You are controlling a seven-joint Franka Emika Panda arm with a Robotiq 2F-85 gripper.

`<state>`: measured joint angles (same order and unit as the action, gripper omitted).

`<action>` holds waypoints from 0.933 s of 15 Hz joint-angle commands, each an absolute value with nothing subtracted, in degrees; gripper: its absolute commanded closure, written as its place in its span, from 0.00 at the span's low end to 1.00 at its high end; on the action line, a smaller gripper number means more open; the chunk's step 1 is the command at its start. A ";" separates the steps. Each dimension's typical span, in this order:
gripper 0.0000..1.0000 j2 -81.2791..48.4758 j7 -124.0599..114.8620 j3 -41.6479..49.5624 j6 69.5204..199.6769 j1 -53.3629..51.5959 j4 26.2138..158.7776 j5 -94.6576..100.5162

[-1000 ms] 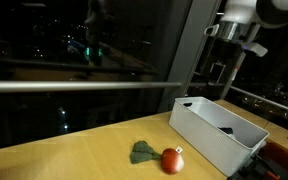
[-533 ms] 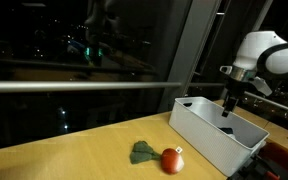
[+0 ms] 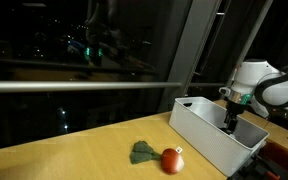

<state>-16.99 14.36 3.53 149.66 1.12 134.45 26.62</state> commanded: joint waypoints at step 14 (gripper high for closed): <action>0.42 -25.61 14.19 6.75 151.21 1.74 126.22 29.66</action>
<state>-23.76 13.17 7.41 150.60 1.09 127.88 30.78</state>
